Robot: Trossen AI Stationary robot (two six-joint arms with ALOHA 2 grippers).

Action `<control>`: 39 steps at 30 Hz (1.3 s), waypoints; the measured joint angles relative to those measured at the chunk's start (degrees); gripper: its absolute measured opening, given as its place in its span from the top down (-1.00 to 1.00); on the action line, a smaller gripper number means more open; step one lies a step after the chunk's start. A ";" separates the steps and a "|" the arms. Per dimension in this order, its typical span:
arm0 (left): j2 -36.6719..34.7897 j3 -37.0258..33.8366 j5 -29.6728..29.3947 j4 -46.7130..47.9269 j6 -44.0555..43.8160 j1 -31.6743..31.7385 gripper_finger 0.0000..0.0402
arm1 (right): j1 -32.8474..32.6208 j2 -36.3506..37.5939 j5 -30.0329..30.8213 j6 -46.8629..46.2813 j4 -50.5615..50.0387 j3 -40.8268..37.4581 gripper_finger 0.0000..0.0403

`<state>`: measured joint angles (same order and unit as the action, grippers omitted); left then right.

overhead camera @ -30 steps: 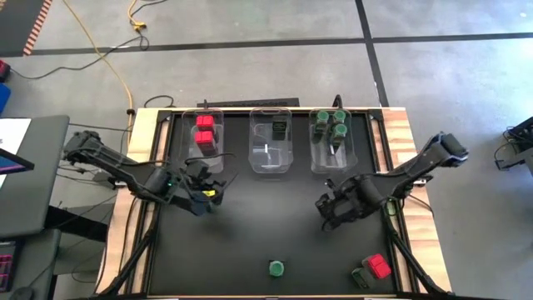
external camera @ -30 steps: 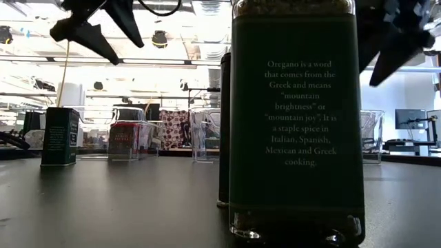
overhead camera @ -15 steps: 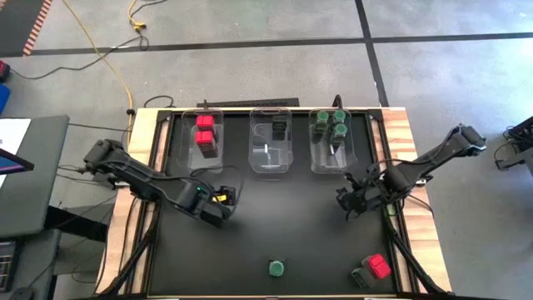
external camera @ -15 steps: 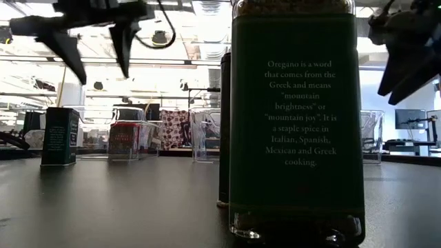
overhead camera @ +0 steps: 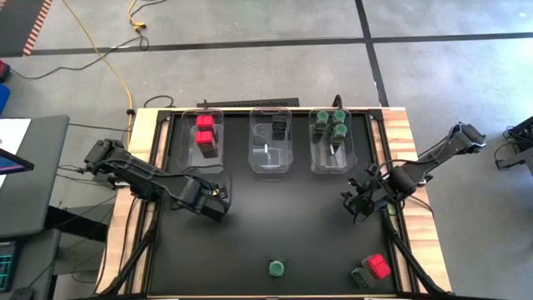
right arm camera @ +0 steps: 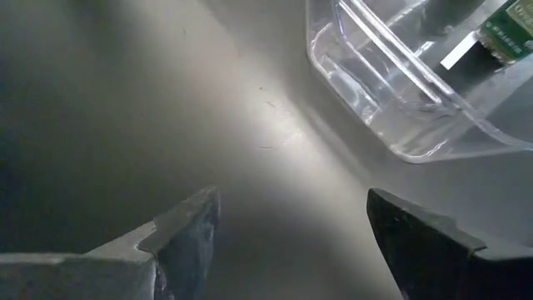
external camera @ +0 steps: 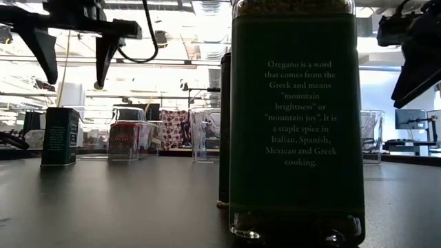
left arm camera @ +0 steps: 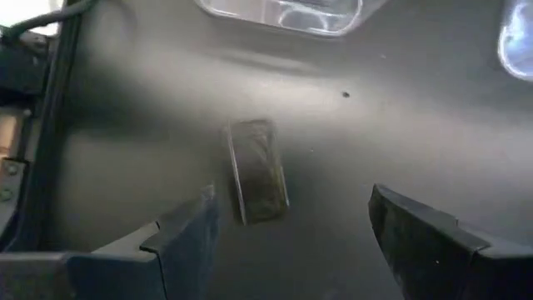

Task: Sort spices by type
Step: Put the black seasoning can into the middle transparent bin

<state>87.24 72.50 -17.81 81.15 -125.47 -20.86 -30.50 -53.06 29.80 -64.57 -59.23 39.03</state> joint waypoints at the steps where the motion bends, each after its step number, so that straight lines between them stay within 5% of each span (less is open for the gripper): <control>1: 0.00 -0.01 0.58 0.05 1.09 0.76 -0.45 | 0.00 -0.02 0.00 0.36 -0.02 0.00 -0.63; 12: -0.04 -7.50 11.38 -5.64 10.28 8.19 -0.45 | -0.01 -0.05 -0.15 0.61 -0.06 0.02 -0.63; 20: -2.02 -15.42 13.12 -15.20 11.55 10.20 -0.41 | -0.02 -0.07 -1.32 0.62 -0.06 0.02 -0.63; 26: -6.00 -18.20 12.99 -17.93 9.51 10.70 -0.12 | -0.02 -0.07 -1.46 0.65 -0.06 0.02 -0.63; 32: -8.83 -18.20 14.67 -19.79 10.41 10.70 0.42 | 0.00 -0.07 -1.49 1.71 -0.04 0.02 -0.63; 36: -9.31 -16.58 15.98 -23.71 13.78 9.27 0.42 | 0.00 -0.07 -1.47 1.75 -0.04 0.02 -0.63; 39: -9.29 -13.64 11.72 -26.94 17.69 7.35 0.42 | 0.00 -0.07 -1.46 1.67 0.13 0.04 -0.63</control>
<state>77.95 58.86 -6.09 54.22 -107.78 -13.50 -30.50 -53.12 28.34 -62.90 -59.09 39.07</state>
